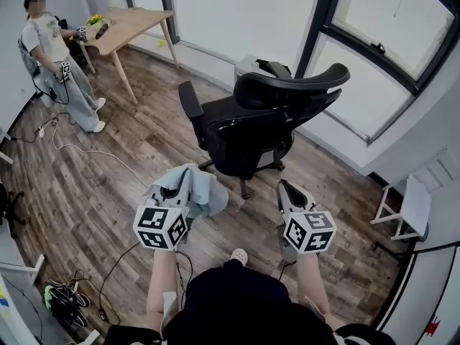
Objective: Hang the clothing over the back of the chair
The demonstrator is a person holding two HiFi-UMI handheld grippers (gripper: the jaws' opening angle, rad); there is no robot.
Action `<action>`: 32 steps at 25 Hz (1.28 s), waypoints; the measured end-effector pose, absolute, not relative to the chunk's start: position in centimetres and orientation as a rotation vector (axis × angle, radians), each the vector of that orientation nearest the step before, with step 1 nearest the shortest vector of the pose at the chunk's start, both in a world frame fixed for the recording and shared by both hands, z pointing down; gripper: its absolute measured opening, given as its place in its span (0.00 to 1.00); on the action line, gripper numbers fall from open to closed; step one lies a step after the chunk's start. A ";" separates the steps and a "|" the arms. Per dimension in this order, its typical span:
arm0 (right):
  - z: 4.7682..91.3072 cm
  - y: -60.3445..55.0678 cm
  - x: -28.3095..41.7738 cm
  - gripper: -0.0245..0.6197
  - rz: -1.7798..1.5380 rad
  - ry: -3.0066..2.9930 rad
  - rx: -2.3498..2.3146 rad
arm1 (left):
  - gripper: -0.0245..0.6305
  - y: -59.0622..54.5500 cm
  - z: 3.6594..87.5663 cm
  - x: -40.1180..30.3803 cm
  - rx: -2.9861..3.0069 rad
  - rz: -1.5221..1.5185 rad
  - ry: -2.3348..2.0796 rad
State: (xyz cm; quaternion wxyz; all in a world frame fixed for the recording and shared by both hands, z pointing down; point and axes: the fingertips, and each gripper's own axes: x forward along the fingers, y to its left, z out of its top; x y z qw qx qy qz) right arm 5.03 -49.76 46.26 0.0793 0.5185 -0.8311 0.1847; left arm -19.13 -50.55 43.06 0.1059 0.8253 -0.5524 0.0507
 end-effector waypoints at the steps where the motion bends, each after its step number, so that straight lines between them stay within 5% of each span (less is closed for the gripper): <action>1: 46.0 -50.5 4.9 0.09 0.536 -2.492 1.540 | 0.06 -51.3 42.7 -19.3 2.437 0.153 -1.639; 17: 42.8 -57.3 4.1 0.09 0.485 -2.535 1.518 | 0.06 -66.2 32.9 -22.7 2.574 0.223 -1.714; 32: 41.5 -59.0 5.6 0.09 0.463 -2.492 1.634 | 0.06 -75.9 22.3 -14.7 2.895 0.258 -1.533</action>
